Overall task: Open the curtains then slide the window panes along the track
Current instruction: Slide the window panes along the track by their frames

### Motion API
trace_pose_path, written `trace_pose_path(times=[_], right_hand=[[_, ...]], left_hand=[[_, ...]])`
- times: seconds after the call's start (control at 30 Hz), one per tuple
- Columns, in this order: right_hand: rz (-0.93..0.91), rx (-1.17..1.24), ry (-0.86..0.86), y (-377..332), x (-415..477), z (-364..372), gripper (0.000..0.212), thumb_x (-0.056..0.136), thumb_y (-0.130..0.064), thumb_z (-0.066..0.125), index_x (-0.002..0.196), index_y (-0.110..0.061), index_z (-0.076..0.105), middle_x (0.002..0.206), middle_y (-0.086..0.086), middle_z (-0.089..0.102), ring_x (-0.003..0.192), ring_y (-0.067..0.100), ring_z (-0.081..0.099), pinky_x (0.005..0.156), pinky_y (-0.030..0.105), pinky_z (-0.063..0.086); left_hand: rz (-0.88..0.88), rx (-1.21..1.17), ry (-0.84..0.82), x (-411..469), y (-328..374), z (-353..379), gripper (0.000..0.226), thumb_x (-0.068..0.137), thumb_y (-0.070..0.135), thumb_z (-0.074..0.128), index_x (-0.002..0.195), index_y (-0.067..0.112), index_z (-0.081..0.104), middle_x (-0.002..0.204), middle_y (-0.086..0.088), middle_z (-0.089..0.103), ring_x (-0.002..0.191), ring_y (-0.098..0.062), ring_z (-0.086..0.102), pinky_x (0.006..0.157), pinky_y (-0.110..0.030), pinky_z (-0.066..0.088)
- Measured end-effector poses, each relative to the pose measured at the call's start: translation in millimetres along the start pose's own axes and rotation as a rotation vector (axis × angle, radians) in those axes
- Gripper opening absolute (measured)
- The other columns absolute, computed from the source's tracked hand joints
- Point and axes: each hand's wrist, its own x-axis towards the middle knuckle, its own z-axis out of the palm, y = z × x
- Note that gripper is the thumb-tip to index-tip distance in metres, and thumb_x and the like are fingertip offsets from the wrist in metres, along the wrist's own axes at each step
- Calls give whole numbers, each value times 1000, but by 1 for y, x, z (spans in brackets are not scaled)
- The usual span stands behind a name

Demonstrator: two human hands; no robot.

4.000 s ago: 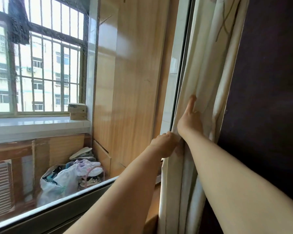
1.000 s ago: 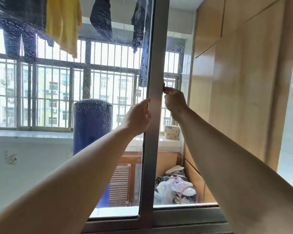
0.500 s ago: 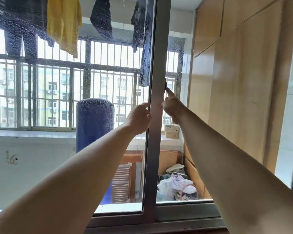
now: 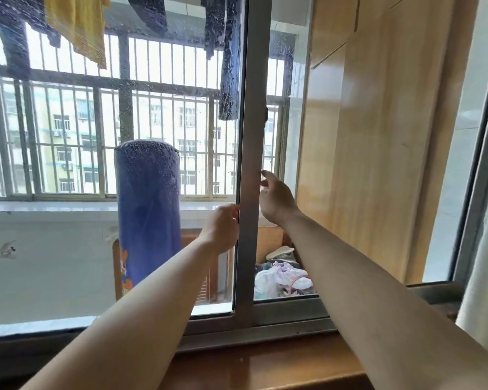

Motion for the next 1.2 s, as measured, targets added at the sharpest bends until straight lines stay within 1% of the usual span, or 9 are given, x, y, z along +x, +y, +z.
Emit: trace_pose_path(times=[0.1, 0.17, 0.23, 0.33, 0.5, 0.9, 1.0, 1.1, 1.2], right_hand=[[-144, -196, -59, 1, -13, 5, 81, 93, 8, 36, 153, -38, 6, 162, 4, 10, 142, 34, 30, 97, 32, 44], [-205, -363, -135, 0, -17, 6, 91, 90, 11, 36, 150, -49, 0, 163, -1, -7, 144, 38, 22, 98, 39, 46], [-236, -521, -140, -1, -14, 7, 91, 90, 10, 37, 150, -49, 0, 163, 2, -11, 145, 40, 21, 105, 46, 42], [-273, -721, -96, 3, -4, 5, 90, 90, 11, 38, 152, -42, 0, 162, 10, -12, 144, 39, 21, 114, 47, 31], [-411, -842, -54, 16, 6, 0, 103, 83, 19, 41, 151, -43, -4, 158, 3, -30, 136, 33, 35, 107, 41, 43], [-484, -1006, 25, 30, 18, -3, 98, 87, 16, 44, 151, -45, 0, 162, 2, -19, 146, 33, 19, 120, 39, 21], [-434, -986, -7, 33, 17, -12, 95, 88, 17, 37, 151, -44, 1, 162, 1, -20, 149, 32, 13, 122, 38, 15], [-398, -990, -20, 38, 15, -22, 94, 88, 17, 34, 152, -42, -1, 161, 2, -21, 150, 32, 9, 123, 40, 11], [-357, -1033, -23, 43, 11, -31, 89, 90, 13, 36, 153, -37, -3, 161, 5, -23, 150, 32, 4, 122, 42, 9]], left_hand=[[20, 31, -32, -6, -7, 7, 39, 88, -11, 41, 116, 4, 63, 112, -15, 69, 102, -30, 66, 86, -37, 56], [21, 54, -49, -7, -9, 10, 39, 91, -7, 42, 125, 4, 59, 120, -14, 66, 110, -29, 63, 95, -35, 52], [18, 44, -55, -6, -11, 11, 40, 91, -5, 43, 127, 4, 58, 125, -13, 65, 113, -27, 62, 98, -33, 50], [42, 4, -62, -2, -15, 11, 38, 88, -6, 40, 113, 7, 66, 112, -13, 71, 103, -29, 66, 91, -39, 54], [27, -68, -89, 3, -23, 9, 37, 89, -6, 40, 109, 6, 69, 106, -13, 72, 99, -27, 66, 90, -45, 54], [-26, -134, -114, 6, -17, 16, 29, 89, -7, 40, 94, -1, 68, 97, -18, 69, 92, -33, 64, 83, -42, 52], [-31, -129, -141, 7, -9, 26, 37, 88, -9, 37, 76, 19, 57, 86, -11, 59, 82, -22, 54, 72, -35, 45], [-30, -121, -163, 9, 1, 36, 34, 88, -9, 36, 81, 11, 62, 85, -10, 62, 81, -23, 57, 66, -35, 47], [-22, -151, -211, 3, 14, 46, 40, 91, -8, 39, 111, 12, 67, 109, -10, 70, 101, -26, 64, 86, -39, 57]])
